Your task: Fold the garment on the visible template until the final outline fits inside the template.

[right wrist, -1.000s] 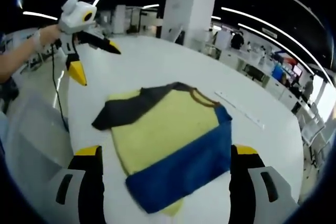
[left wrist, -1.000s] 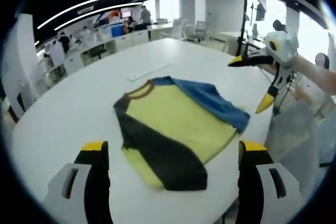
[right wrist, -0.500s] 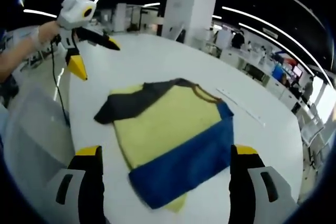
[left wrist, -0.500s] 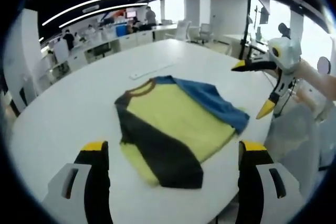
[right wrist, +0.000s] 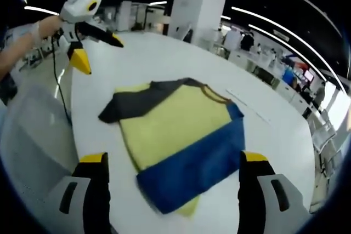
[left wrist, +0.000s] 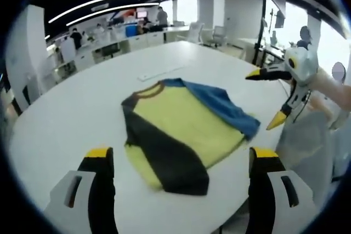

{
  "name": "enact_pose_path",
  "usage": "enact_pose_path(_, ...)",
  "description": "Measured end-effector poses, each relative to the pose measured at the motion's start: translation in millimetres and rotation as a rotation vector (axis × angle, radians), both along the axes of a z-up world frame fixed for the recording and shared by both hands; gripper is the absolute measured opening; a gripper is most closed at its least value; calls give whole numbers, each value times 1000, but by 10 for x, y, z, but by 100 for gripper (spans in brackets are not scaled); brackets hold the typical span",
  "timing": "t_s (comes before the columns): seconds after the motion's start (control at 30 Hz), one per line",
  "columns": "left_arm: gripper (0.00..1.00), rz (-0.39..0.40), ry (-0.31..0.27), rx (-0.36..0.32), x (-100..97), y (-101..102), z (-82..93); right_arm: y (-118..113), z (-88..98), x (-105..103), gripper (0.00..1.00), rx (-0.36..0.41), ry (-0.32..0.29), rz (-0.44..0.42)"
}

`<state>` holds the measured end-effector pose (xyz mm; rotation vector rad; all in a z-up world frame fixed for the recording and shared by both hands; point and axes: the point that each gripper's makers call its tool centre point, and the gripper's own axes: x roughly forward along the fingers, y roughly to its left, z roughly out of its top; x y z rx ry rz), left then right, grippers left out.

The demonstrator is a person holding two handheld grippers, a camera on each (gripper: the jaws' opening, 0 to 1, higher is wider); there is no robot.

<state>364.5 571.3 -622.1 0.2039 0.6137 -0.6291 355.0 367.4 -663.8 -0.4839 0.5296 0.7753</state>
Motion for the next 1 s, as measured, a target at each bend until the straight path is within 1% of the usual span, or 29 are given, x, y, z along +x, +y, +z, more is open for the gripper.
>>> enact_pose_path(0.07,99,-9,-1,2,-26,-15,-7,-1,-48,-40,97,-11,13,1)
enact_pose_path(0.1,99,-10,-1,10,-35,-14,-19,0,-70,-55,97,-11,16,1)
enact_pose_path(0.13,99,-9,-1,33,-48,6,-42,2,-93,-72,97,-13,17,-1)
enact_pose_path(0.2,98,-15,6,38,-93,-5,-59,4,-129,-105,96,-21,18,0)
enact_pose_path(0.3,98,-15,-1,18,-131,-20,-30,18,-165,-144,95,-30,17,3)
enact_pose_path(0.4,97,-4,-5,44,-138,24,-32,30,-194,-175,92,-43,13,10)
enact_pose_path(0.47,97,-1,-8,64,-147,52,-26,39,-226,-192,92,-56,9,15)
enact_pose_path(0.53,97,1,-16,68,-154,62,2,26,-254,-198,93,-75,1,15)
enact_pose_path(0.63,97,6,-22,61,-149,64,23,42,-255,-203,91,-63,-10,11)
enact_pose_path(0.73,97,3,-17,62,-164,60,18,40,-300,-216,83,-74,-5,9)
enact_pose_path(0.83,97,1,-17,61,-185,43,23,52,-333,-238,80,-67,8,6)
enact_pose_path(0.93,96,4,-16,43,-210,22,26,88,-374,-288,72,-60,21,14)
enact_pose_path(1.0,95,4,-15,40,-220,20,24,111,-396,-322,65,-54,38,27)
